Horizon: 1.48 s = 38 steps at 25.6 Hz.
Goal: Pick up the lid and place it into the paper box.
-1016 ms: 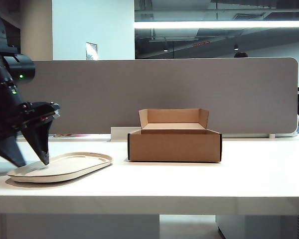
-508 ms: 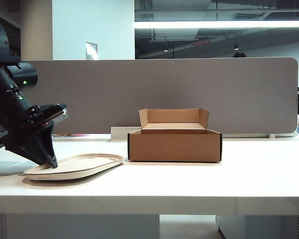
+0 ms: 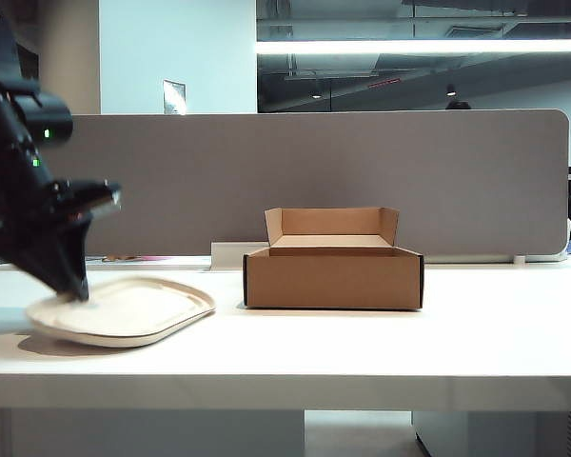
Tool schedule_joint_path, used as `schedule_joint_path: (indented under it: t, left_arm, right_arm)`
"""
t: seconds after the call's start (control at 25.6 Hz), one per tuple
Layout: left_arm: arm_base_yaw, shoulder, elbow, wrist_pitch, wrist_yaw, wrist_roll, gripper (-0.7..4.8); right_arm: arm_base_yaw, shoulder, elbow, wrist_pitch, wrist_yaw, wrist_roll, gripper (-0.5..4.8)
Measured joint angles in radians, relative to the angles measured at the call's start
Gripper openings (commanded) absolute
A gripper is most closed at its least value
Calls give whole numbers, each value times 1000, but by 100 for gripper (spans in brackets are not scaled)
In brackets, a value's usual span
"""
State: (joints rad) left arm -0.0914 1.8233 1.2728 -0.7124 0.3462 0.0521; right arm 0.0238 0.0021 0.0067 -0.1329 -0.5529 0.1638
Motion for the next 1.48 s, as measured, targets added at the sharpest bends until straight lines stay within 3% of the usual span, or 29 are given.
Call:
schedule_joint_path:
  t: [0.66, 0.82, 0.9, 0.98, 1.17, 1.48]
  left_arm:
    - [0, -51, 29, -19, -10, 0, -5]
    - [0, -51, 29, 60, -10, -2, 3]
    - [0, -50, 29, 138, -10, -16, 106]
    - [0, -50, 29, 196, 1, -27, 154]
    - [0, -11, 31, 334, 84, -55, 154]
    - [0, 114, 31, 425, 181, -106, 154]
  right_arm:
    - [0, 0, 0, 0, 0, 0, -8]
    - [0, 0, 0, 0, 0, 0, -8]
    - [0, 0, 0, 0, 0, 0, -8]
    - [0, 0, 0, 0, 0, 0, -8]
    - [0, 0, 0, 0, 0, 0, -8]
    - [0, 0, 0, 0, 0, 0, -8]
